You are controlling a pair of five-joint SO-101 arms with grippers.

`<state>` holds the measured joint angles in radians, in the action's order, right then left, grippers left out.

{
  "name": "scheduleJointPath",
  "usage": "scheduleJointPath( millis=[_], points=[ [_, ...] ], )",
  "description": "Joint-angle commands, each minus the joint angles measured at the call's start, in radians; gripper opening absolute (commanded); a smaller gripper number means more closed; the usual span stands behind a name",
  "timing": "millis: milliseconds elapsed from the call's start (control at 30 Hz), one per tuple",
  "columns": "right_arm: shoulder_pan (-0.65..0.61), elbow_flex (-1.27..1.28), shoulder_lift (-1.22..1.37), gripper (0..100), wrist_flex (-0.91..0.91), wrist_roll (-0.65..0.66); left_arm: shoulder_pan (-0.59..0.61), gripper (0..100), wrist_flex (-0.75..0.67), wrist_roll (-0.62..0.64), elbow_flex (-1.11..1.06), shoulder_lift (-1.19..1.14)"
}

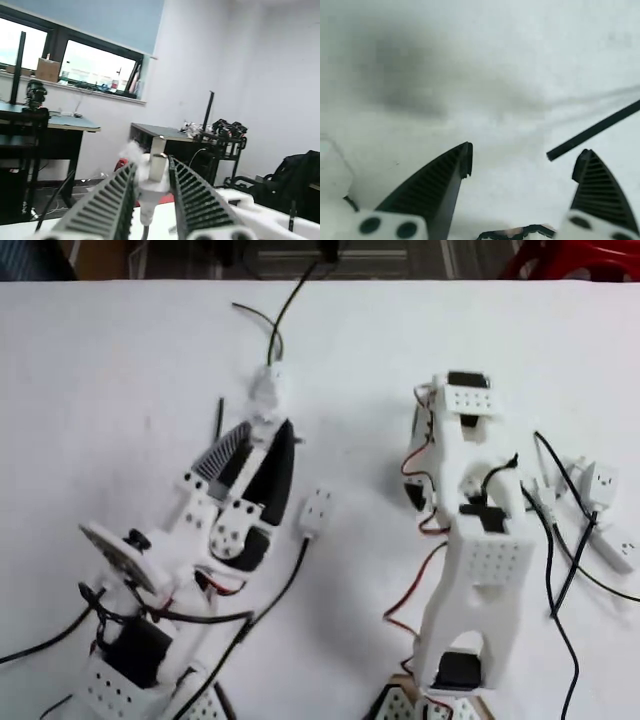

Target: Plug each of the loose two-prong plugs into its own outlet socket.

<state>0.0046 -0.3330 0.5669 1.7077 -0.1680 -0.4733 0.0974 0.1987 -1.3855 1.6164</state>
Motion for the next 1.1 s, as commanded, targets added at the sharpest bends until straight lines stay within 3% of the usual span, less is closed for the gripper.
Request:
scheduleJointPath(
  millis=[0, 300, 467, 567, 733, 900, 1067],
  points=[
    [-0.031, -0.04, -0.237, 32.7, 0.012, 0.005, -0.047, 2, -0.017, -0.003, -0.005, 0.028],
    [-0.202, -0.132, -0.751, 32.7, 0.012, 0.009, -0.085, 2, -0.017, -0.003, -0.121, 0.179],
    [-0.354, -0.152, -0.989, 31.8, 0.012, 0.15, -0.088, 2, -0.017, -0.003, -0.153, 0.211],
    [-0.435, -0.155, -1.11, 23.7, 0.012, 0.226, -0.088, 2, -0.018, 0.002, -0.153, 0.209],
    [-0.59, -0.16, -1.277, 0.9, -0.002, 0.287, -0.088, 2, -0.02, 0.005, -0.153, 0.209],
    [-0.763, -0.153, -1.372, 1.8, -0.002, 0.298, -0.088, 2, -0.017, 0.005, -0.153, 0.209],
    [-0.829, -0.15, -1.336, 1.9, 0.001, 0.367, -0.088, 2, -0.017, 0.005, -0.153, 0.209]
  ],
)
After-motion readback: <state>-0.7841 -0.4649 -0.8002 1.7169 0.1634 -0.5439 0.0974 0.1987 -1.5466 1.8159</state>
